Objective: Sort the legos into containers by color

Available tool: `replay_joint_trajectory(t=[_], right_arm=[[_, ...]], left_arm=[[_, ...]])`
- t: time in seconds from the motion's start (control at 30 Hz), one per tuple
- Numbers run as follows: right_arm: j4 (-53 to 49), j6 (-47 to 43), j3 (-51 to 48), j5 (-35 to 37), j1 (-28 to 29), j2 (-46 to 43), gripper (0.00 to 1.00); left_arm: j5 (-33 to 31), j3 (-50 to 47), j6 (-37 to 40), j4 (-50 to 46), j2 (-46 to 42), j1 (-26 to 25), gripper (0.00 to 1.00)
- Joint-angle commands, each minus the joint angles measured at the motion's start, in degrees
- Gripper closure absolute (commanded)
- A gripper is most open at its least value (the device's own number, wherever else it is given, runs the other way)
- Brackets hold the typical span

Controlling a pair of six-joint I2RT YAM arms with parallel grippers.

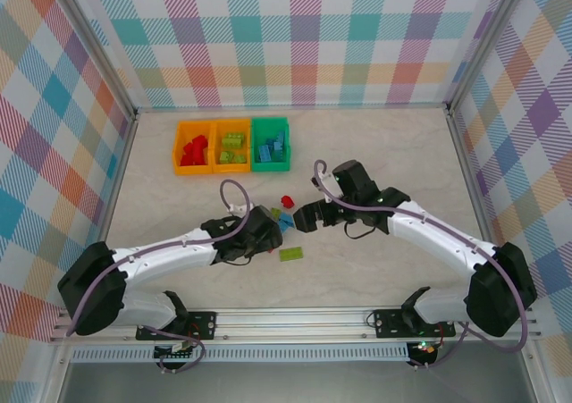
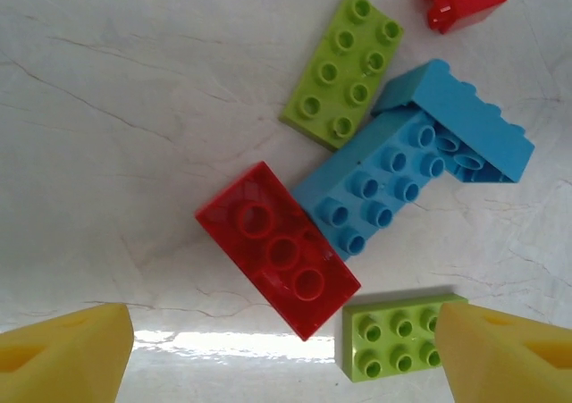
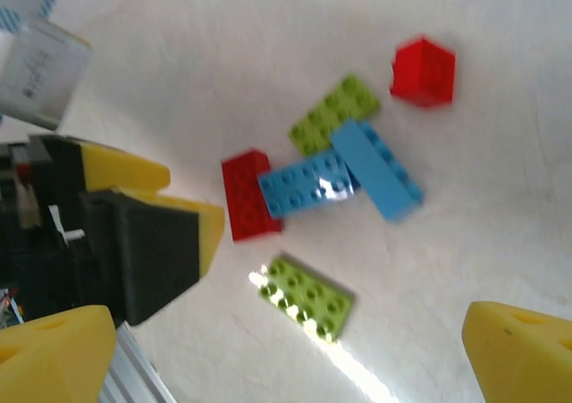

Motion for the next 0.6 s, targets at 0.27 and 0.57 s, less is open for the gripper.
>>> replay_joint_trajectory(t=[0.27, 0.57], right_arm=[[-0.04, 0.35, 2.95, -1.08, 0.12, 2.32, 0.00], [0.64, 1.48, 1.78, -1.79, 0.04, 1.94, 0.00]], left_arm=[[0.04, 1.06, -4.35, 6.74, 8.25, -1.02, 0.14], [-1.47, 0.65, -3.80, 7.49, 13.81, -1.02, 0.30]])
